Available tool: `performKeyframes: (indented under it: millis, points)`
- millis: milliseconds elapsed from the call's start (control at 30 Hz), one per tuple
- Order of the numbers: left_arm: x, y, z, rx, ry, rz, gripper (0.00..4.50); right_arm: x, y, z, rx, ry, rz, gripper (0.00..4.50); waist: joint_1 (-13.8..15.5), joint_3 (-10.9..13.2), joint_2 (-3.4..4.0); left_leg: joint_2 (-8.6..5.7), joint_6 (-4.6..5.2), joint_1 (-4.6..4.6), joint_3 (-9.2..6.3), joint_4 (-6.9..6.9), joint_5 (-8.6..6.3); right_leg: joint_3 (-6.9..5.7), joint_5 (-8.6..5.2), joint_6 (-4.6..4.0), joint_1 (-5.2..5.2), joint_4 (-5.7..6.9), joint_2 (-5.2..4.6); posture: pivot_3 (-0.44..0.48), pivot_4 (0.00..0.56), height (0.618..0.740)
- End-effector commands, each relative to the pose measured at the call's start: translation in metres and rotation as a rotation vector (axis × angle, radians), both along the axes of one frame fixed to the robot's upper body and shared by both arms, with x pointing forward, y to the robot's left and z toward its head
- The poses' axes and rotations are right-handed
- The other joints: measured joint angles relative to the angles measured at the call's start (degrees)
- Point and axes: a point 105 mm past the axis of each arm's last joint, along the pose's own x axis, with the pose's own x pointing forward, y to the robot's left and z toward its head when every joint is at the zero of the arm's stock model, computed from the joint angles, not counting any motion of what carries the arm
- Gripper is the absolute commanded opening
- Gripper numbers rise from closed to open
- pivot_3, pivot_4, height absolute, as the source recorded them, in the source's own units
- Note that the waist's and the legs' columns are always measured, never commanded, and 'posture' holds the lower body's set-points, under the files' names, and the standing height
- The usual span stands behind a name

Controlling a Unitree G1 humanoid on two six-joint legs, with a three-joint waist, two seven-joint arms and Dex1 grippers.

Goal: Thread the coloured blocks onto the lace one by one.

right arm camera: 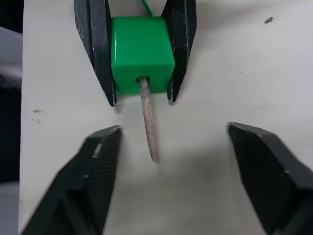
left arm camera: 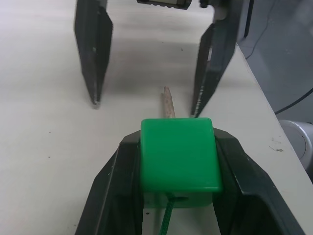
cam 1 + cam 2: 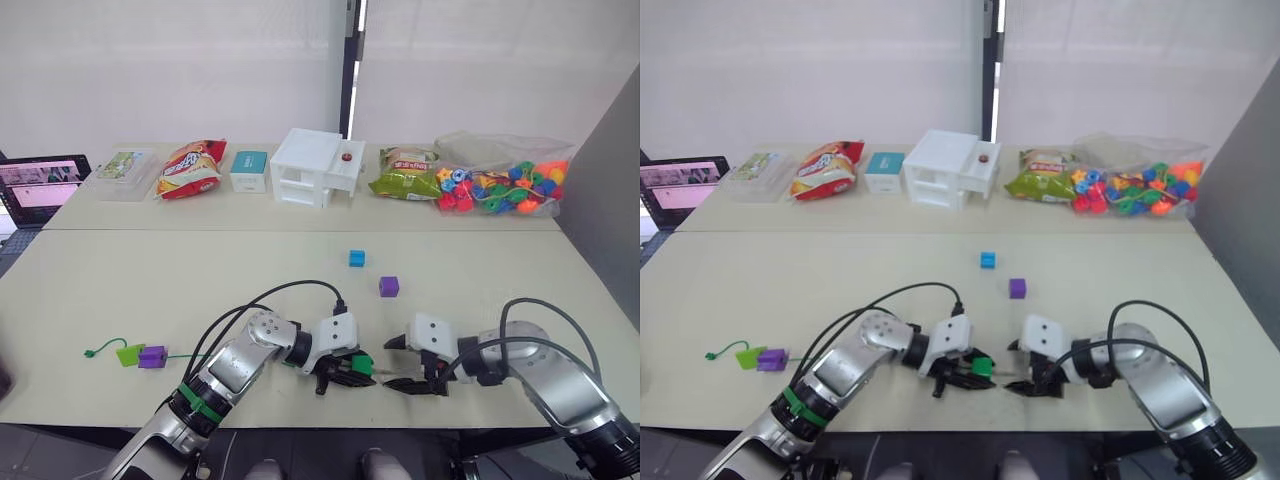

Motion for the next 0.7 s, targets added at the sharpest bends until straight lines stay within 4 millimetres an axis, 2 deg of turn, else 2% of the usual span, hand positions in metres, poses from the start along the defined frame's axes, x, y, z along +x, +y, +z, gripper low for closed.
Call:
performKeyframes:
  millis: [33,233,400,533,567,700]
  points:
    - [0.001,0.0,0.007,-0.017,-0.022,-0.009,1.21,0.002,-0.001,0.0,-0.016,-0.028,0.014,1.98,0.0,0.0,0.0,0.0,0.0,0.0,0.0,0.0,0.0,0.0,0.0,0.0,0.0,0.0,0.0,0.0,0.15,0.74]
    - [-0.001,0.004,0.008,-0.018,-0.019,-0.005,1.21,0.005,-0.004,-0.002,-0.034,-0.046,0.008,0.01,-0.1,0.0,0.0,0.0,0.0,0.02,0.0,0.02,0.0,0.0,0.0,0.0,0.02,-0.01,0.0,0.0,0.15,0.74]
    - [-0.002,0.017,0.01,-0.013,-0.015,0.011,1.21,0.008,0.0,0.003,-0.023,-0.066,0.022,0.0,-0.2,0.0,0.01,0.02,0.0,0.04,0.0,0.02,0.0,0.0,0.0,0.0,0.02,0.01,0.02,0.0,0.15,0.74]
    - [-0.005,0.054,0.014,0.027,-0.026,0.063,1.21,0.007,0.01,0.014,0.001,-0.093,0.055,0.0,-0.6,0.0,0.01,0.04,0.0,0.04,0.0,-0.01,0.0,0.0,0.0,0.0,-0.05,0.13,0.03,0.0,0.15,0.74]
    - [-0.005,0.076,0.014,0.062,-0.026,0.094,1.21,0.007,0.012,0.017,0.001,-0.101,0.067,0.0,-1.0,0.0,0.01,0.06,0.0,0.04,0.0,-0.01,0.0,0.0,0.0,0.0,-0.09,0.17,0.03,0.0,0.15,0.74]
    - [-0.011,0.144,0.017,0.205,-0.02,0.173,1.21,0.006,0.019,0.026,0.003,-0.116,0.102,0.0,-1.6,0.0,0.03,0.09,0.0,0.06,-0.03,-0.1,0.0,-0.01,0.0,-0.01,-0.13,0.18,0.05,0.0,0.15,0.74]
